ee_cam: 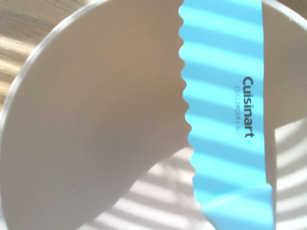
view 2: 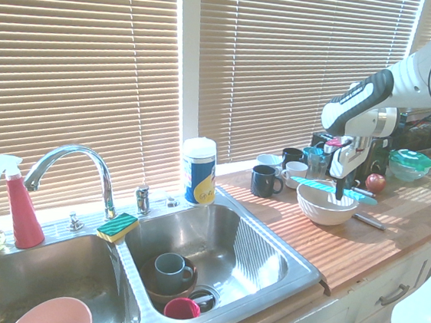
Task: Put the knife into the sink
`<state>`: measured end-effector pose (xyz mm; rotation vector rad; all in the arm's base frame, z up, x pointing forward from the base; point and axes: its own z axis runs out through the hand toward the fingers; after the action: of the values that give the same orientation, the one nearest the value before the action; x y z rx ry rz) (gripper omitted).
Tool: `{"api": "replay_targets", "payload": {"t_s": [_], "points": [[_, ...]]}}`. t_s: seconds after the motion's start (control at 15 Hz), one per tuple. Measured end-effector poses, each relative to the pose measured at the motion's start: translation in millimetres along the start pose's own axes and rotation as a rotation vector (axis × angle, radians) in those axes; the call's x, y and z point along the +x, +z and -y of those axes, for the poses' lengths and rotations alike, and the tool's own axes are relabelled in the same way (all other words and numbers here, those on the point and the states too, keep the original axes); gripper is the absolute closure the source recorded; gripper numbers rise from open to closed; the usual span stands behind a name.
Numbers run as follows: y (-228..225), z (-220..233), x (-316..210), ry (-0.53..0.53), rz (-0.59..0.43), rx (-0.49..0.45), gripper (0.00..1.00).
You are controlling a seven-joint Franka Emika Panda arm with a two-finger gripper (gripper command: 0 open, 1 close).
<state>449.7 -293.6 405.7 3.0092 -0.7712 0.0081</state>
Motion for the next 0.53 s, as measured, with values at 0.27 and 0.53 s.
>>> {"api": "replay_targets", "payload": {"t_s": [0.27, 0.53], "points": [[2.4, 7.9, 0.3, -0.015, 0.005, -0.001, 1.0], [3.0, 8.6, 1.2, -0.016, 0.0, -0.001, 1.0]]}}
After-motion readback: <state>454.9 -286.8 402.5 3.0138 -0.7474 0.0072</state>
